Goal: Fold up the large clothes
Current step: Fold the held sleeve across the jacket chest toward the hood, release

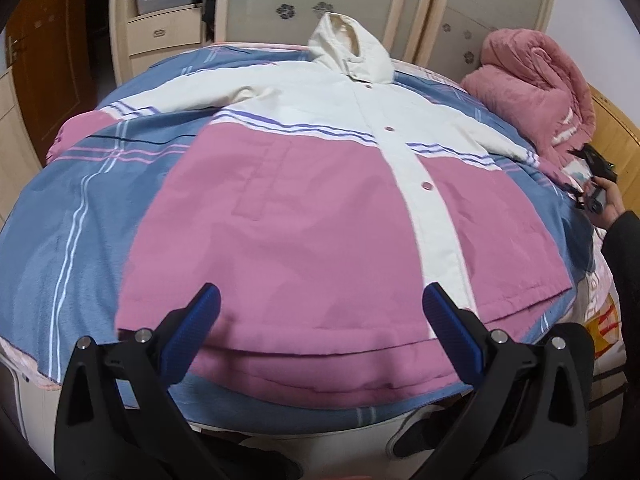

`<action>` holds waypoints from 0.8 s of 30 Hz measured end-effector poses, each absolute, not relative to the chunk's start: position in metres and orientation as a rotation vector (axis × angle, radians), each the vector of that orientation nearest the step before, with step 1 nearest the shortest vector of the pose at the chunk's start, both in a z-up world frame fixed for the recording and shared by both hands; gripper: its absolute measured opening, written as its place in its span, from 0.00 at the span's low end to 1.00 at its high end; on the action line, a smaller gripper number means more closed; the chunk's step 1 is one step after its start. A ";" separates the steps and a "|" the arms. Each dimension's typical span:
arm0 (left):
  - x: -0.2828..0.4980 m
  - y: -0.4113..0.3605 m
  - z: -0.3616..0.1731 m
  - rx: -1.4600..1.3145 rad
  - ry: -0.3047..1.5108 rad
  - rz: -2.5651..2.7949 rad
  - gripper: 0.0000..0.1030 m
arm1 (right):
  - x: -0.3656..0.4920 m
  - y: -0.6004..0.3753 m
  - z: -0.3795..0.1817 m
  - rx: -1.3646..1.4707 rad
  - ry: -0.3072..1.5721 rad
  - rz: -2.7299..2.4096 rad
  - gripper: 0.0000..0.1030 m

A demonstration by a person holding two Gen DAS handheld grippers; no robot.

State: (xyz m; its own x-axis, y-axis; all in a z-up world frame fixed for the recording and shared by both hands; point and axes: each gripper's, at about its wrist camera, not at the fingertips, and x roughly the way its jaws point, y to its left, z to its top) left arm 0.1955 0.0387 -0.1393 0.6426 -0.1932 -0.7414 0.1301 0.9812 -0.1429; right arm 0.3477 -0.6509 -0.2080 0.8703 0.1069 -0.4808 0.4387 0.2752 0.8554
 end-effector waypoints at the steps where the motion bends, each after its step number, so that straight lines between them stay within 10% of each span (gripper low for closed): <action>1: 0.194 0.036 -0.139 -0.070 0.854 -0.191 0.98 | 0.351 -0.648 -0.214 1.292 0.516 -0.234 0.64; 14: 0.200 0.046 -0.142 -0.076 0.863 -0.164 0.98 | 0.402 -0.661 -0.235 1.347 0.559 -0.373 0.07; 24: 0.197 0.061 -0.142 -0.103 0.848 -0.156 0.98 | 0.464 -0.527 -0.080 0.581 0.409 -0.357 0.02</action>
State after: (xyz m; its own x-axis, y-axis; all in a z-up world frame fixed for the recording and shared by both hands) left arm 0.1971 0.0614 -0.1419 0.6510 -0.1777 -0.7380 0.0960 0.9837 -0.1521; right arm 0.4644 -0.5275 -0.0796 0.8602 -0.2081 -0.4656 0.4333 0.7796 0.4521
